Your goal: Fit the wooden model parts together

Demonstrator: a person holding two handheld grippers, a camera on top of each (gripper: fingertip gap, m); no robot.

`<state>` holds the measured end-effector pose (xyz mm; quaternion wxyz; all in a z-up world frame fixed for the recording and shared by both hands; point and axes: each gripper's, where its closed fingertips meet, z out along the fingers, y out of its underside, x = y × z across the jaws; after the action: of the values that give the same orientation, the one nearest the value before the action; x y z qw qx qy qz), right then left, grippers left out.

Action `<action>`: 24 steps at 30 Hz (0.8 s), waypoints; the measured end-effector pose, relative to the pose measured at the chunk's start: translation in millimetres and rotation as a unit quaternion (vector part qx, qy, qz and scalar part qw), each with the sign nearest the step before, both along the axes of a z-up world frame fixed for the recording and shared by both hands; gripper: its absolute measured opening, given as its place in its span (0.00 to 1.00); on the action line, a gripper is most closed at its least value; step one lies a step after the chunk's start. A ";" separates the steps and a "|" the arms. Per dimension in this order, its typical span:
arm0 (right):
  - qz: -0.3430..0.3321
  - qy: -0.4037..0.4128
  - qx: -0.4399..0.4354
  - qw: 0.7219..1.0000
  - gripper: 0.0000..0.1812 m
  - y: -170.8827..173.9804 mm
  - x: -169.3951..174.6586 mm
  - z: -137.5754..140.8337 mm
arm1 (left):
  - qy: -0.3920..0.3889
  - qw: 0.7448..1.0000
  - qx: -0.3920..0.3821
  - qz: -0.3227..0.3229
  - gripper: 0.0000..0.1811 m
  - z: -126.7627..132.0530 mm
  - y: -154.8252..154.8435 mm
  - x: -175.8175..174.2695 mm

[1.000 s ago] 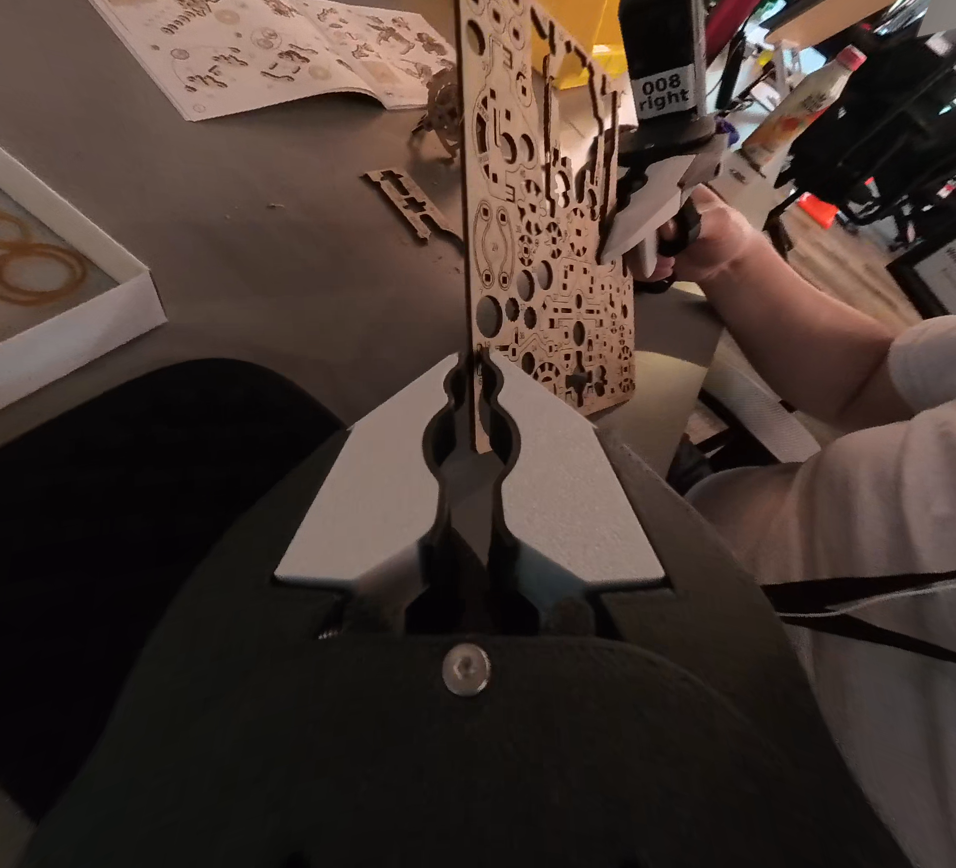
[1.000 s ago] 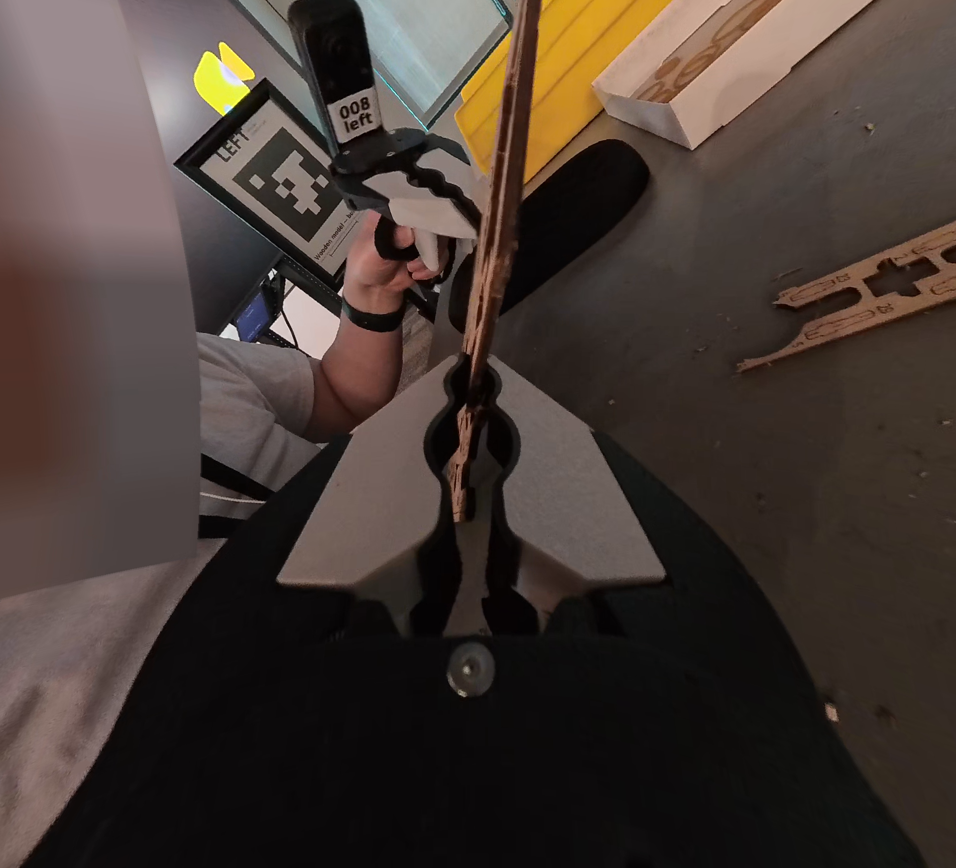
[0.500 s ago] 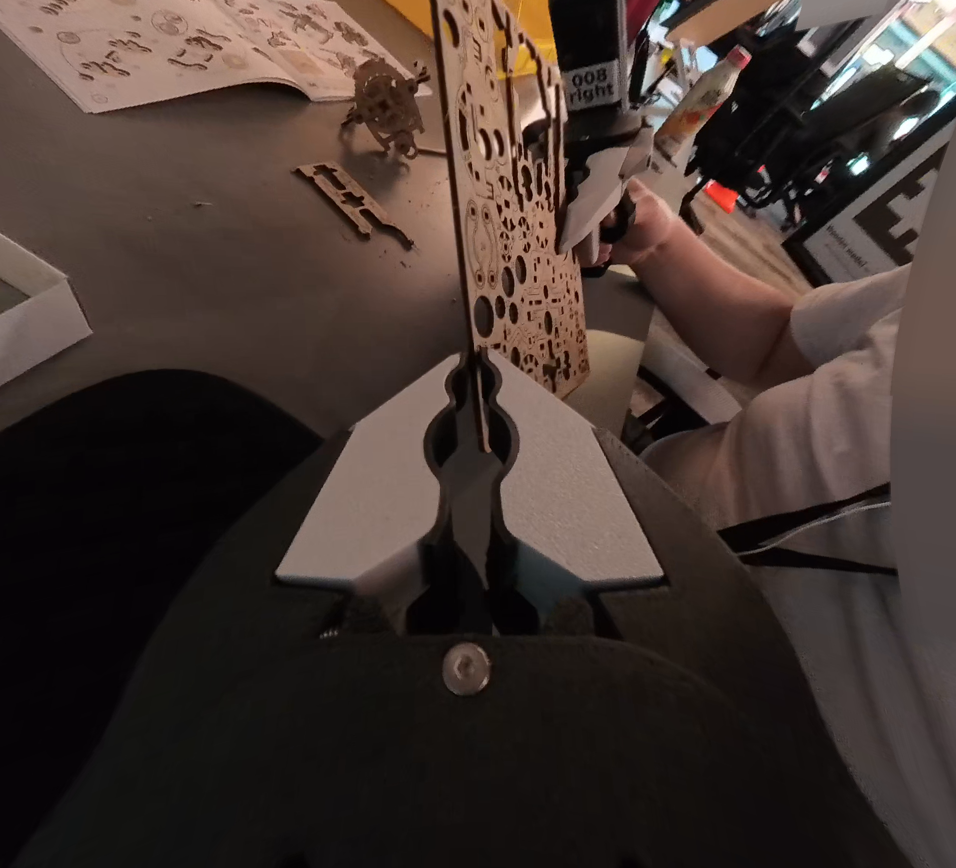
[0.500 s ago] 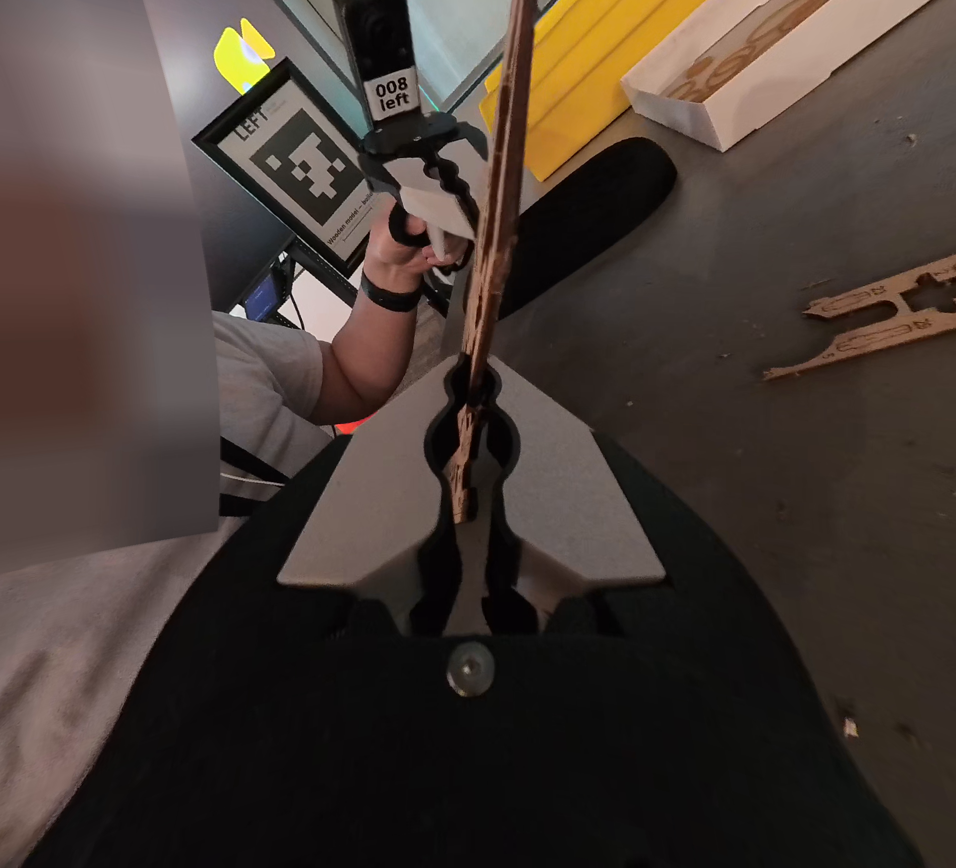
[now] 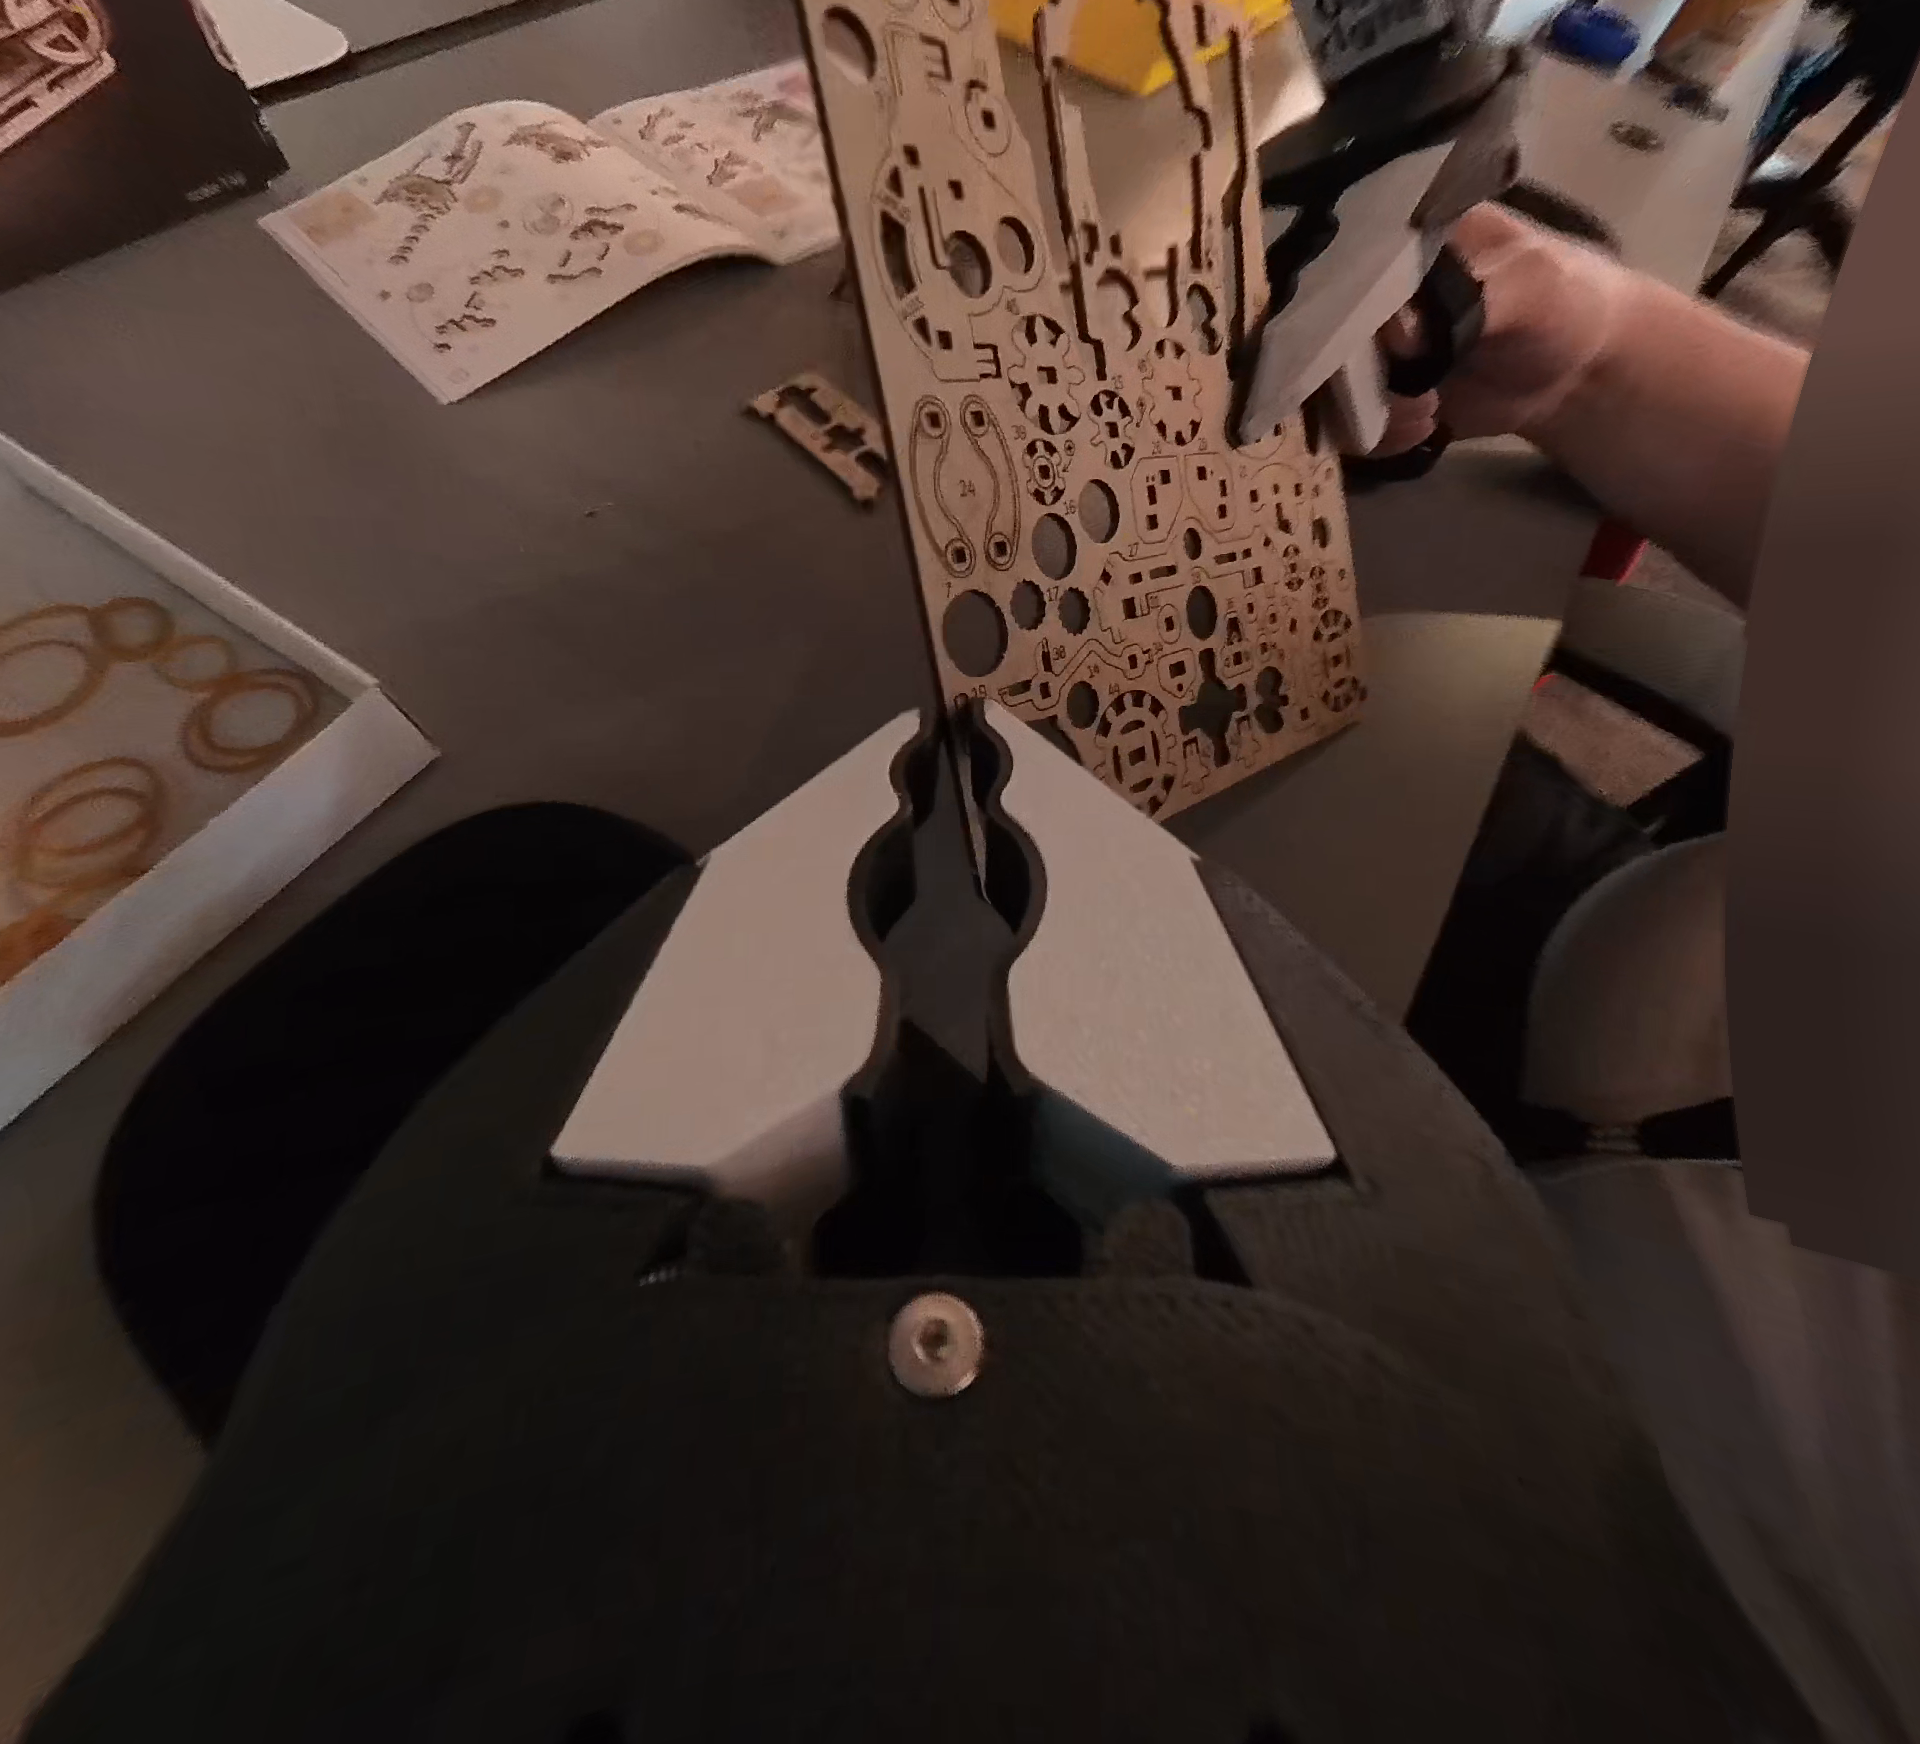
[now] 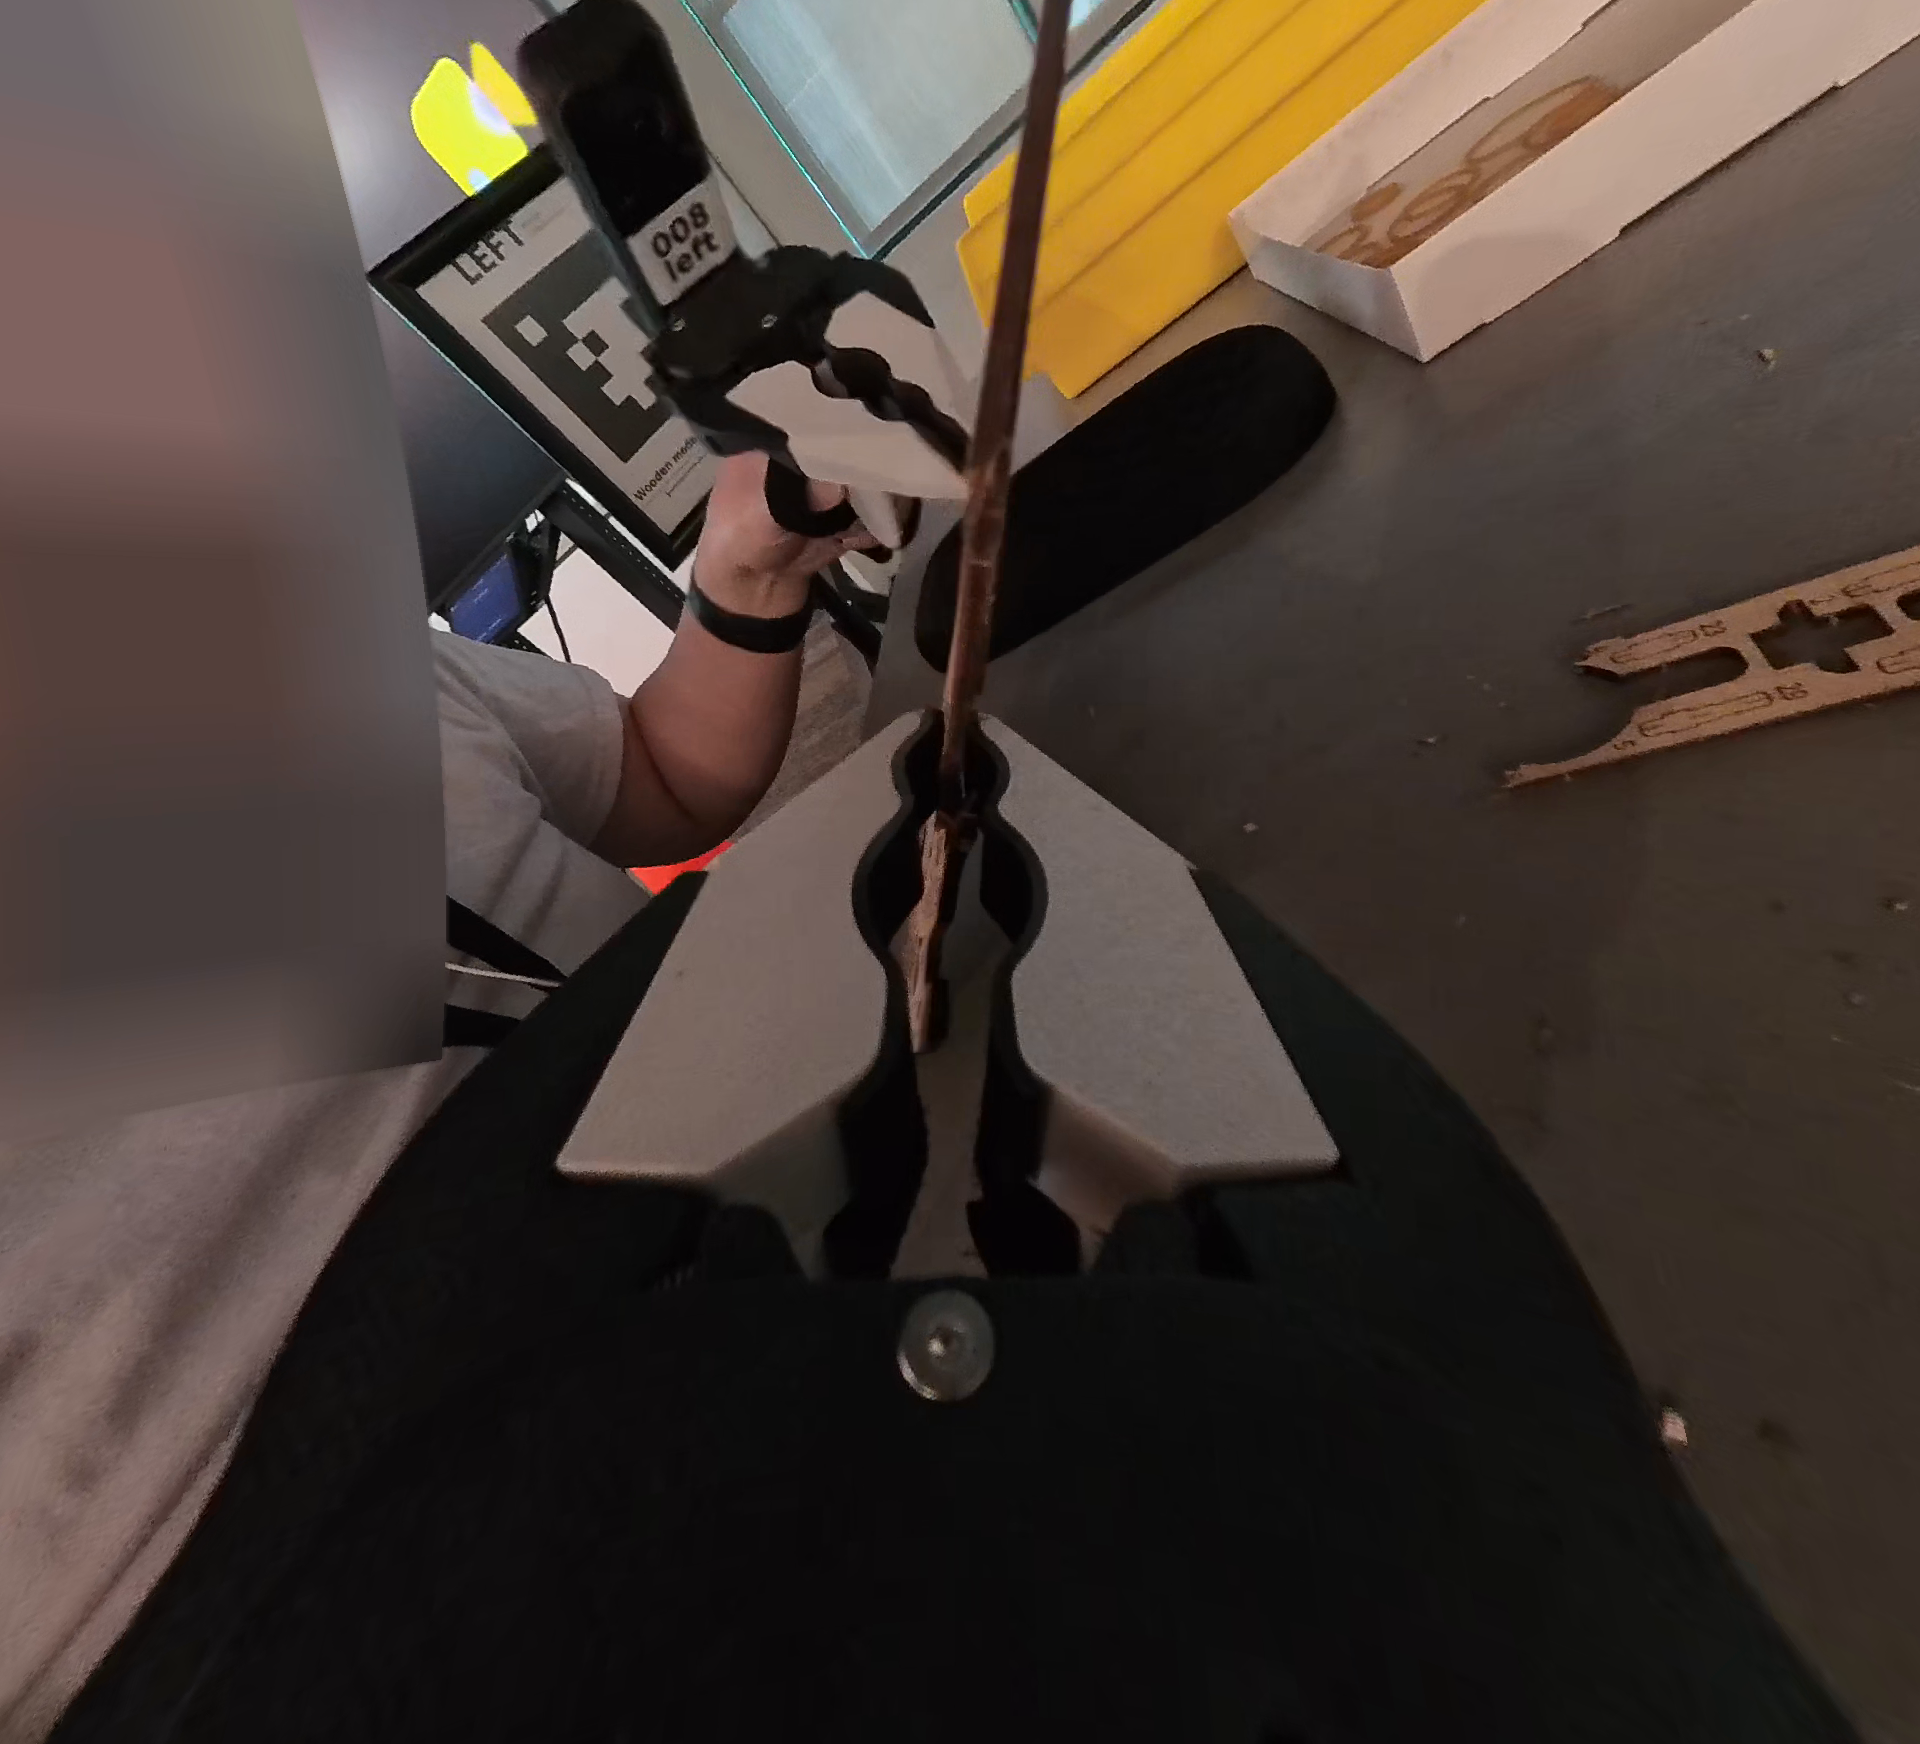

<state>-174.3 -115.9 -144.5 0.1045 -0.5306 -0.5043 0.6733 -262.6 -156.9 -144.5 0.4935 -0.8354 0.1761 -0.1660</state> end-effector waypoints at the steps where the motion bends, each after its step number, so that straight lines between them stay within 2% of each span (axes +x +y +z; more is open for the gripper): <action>1: 0.002 0.003 -0.001 1.000 0.00 -0.6 0.6 1.0 | -0.020 1.000 -0.002 -0.005 0.04 2.5 -0.8 0.1; 4: 0.008 0.011 -0.002 1.000 0.00 -2.9 2.2 4.3 | -0.057 0.998 -0.008 -0.020 0.10 7.7 -3.1 -0.7; 6: 0.013 0.016 -0.003 1.000 0.00 -4.6 3.1 6.6 | -0.078 0.996 -0.025 -0.043 0.11 7.3 -6.9 3.1; 9: 0.018 0.018 0.000 1.000 0.00 -6.9 3.9 7.1 | -0.109 0.990 -0.037 -0.087 0.02 9.7 -13.6 11.9; 15: 0.024 0.021 -0.011 0.999 0.00 -8.2 4.5 8.6 | -0.157 0.981 -0.038 -0.106 0.01 16.6 -16.0 13.6; 21: 0.022 0.011 -0.005 1.000 0.01 -9.2 3.2 4.7 | -0.161 0.983 -0.045 -0.079 0.01 9.8 -10.7 7.8; 24: 0.019 0.004 0.007 1.000 0.01 -10.0 1.8 2.1 | -0.104 0.992 -0.045 -0.052 0.02 -1.2 -6.3 2.9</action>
<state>-172.5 -125.9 -142.3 0.0969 -0.5173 -0.5184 0.6740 -259.7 -163.2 -145.6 0.4619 -0.8248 0.1593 -0.2846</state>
